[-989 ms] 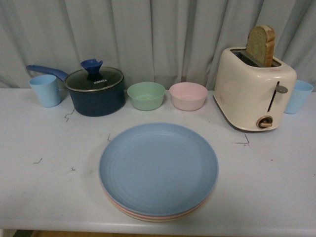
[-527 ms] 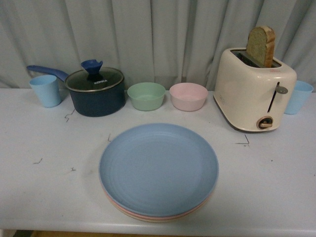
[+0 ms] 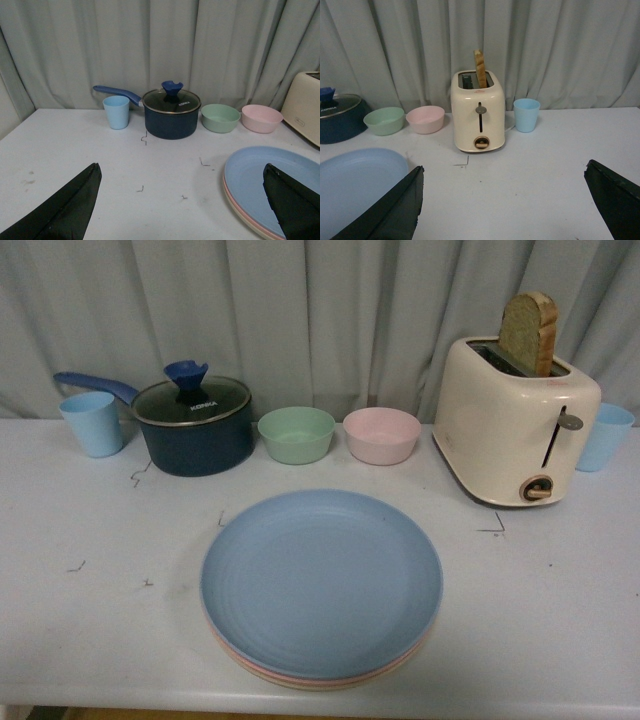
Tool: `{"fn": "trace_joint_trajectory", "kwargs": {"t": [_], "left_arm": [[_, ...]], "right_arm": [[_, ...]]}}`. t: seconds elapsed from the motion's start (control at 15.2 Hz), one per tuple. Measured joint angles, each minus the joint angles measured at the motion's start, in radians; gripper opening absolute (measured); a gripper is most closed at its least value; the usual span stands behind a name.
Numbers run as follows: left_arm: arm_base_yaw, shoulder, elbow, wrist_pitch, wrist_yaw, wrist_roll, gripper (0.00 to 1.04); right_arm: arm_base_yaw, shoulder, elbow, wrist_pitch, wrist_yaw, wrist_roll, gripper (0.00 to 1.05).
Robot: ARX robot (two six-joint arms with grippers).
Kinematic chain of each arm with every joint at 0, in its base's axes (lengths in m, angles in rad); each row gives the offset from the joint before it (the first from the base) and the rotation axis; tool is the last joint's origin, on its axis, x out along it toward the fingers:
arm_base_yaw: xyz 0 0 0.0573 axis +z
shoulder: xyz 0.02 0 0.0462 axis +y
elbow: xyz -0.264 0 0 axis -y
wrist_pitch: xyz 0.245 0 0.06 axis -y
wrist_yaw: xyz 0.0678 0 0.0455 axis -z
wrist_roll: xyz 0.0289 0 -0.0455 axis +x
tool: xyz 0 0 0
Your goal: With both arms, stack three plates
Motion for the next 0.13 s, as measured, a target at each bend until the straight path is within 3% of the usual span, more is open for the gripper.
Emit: {"fn": "trace_joint_trajectory", "kwargs": {"t": [0.13], "left_arm": [[0.0, 0.0, 0.0, 0.0, 0.0, 0.0, 0.98]], "right_arm": [[0.0, 0.0, 0.0, 0.0, 0.0, 0.0, 0.98]]}}
